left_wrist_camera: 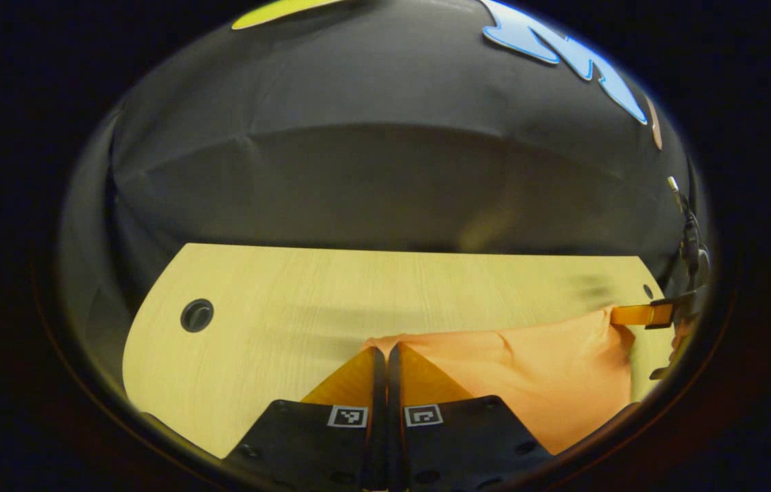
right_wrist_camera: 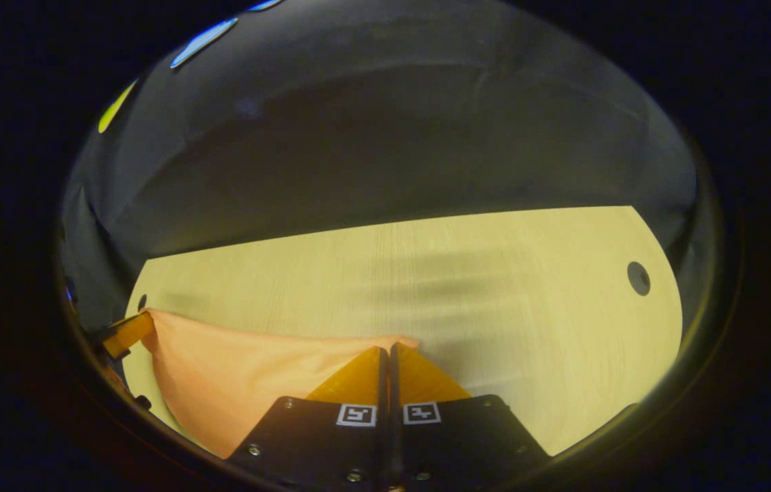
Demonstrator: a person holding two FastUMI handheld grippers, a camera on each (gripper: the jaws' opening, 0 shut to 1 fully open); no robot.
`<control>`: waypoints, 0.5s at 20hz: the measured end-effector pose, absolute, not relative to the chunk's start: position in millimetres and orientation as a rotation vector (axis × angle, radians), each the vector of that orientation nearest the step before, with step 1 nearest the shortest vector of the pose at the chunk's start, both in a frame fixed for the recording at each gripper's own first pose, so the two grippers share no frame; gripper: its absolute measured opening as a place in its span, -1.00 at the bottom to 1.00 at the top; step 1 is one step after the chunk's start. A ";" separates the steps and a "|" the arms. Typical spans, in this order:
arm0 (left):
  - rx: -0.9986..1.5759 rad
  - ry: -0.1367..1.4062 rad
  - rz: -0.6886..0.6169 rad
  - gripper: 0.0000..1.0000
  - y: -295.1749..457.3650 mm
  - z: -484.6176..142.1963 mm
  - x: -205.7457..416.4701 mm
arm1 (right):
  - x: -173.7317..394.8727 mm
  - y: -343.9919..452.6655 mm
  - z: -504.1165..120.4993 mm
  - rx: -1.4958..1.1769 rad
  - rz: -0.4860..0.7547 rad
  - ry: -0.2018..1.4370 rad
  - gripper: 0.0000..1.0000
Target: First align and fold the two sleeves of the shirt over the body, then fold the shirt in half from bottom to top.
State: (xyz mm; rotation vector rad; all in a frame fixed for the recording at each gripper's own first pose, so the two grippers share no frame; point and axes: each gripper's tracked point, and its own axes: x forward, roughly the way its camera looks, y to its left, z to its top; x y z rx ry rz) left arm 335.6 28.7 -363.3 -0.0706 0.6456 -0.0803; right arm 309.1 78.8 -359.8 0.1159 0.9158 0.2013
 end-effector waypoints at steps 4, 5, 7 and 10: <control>-0.081 0.665 -0.065 -0.89 27.3 -377.4 336.9 | 312.9 78.9 -366.5 0.126 0.204 0.912 -1.00; -0.075 0.674 -0.061 -0.89 28.3 -382.1 336.1 | 311.7 77.0 -365.4 0.133 0.204 0.914 -1.00; -0.060 0.704 -0.051 -0.89 29.9 -391.4 334.5 | 311.5 75.6 -367.4 0.141 0.214 0.915 -0.95; -0.058 0.703 -0.051 -0.70 26.3 -387.5 330.8 | 309.8 76.4 -364.4 0.171 0.228 0.923 -0.65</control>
